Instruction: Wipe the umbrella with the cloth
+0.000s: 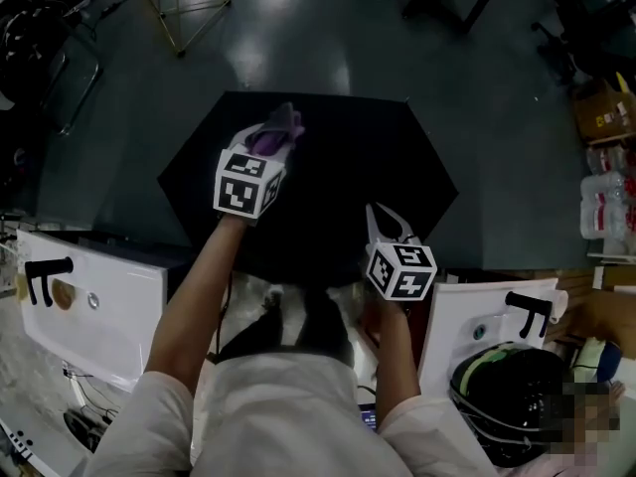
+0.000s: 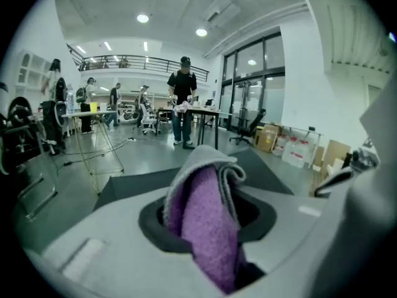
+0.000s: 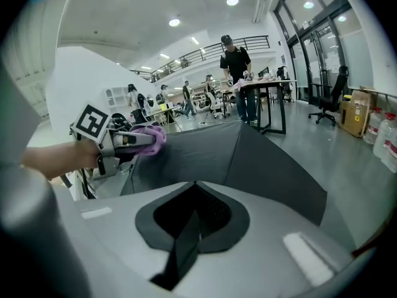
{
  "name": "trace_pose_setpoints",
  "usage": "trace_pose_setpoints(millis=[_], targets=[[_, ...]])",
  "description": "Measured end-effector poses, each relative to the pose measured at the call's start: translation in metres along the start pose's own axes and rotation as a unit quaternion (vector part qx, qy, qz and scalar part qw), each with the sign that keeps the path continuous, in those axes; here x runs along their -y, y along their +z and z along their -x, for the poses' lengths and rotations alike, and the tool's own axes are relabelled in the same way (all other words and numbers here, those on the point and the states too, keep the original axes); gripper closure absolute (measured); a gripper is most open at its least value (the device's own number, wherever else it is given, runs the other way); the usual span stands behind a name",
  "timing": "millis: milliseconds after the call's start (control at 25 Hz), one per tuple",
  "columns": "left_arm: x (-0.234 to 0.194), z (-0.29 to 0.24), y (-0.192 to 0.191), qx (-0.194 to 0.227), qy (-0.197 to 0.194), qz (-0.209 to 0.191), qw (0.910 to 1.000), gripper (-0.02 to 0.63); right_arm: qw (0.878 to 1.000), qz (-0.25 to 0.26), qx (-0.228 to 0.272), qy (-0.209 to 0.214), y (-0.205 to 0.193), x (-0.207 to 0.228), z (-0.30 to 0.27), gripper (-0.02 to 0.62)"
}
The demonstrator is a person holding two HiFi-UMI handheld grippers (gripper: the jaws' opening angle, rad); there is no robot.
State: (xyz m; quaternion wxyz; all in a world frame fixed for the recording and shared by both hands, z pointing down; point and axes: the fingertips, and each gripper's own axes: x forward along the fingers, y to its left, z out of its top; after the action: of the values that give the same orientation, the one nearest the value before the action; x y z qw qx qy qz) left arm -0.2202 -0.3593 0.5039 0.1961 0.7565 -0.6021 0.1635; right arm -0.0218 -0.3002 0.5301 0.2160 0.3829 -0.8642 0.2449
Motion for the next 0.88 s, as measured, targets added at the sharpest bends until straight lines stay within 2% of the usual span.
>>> trace_pose_setpoints(millis=[200,400,880], targets=[[-0.03,-0.024,0.015,-0.006,0.019,0.006,0.9998,0.471,1.0,0.008,-0.007,0.011,0.009,0.003,-0.017,0.589],[-0.045,-0.042,0.002,-0.026,0.024,0.017,0.9992,0.471,1.0,0.011,-0.019,0.022,0.008,0.005,-0.037,0.589],[-0.023,-0.01,-0.049,-0.028,0.03,-0.004,0.9991,0.471,0.999,0.021,-0.043,0.024,-0.017,0.007,-0.06,0.589]])
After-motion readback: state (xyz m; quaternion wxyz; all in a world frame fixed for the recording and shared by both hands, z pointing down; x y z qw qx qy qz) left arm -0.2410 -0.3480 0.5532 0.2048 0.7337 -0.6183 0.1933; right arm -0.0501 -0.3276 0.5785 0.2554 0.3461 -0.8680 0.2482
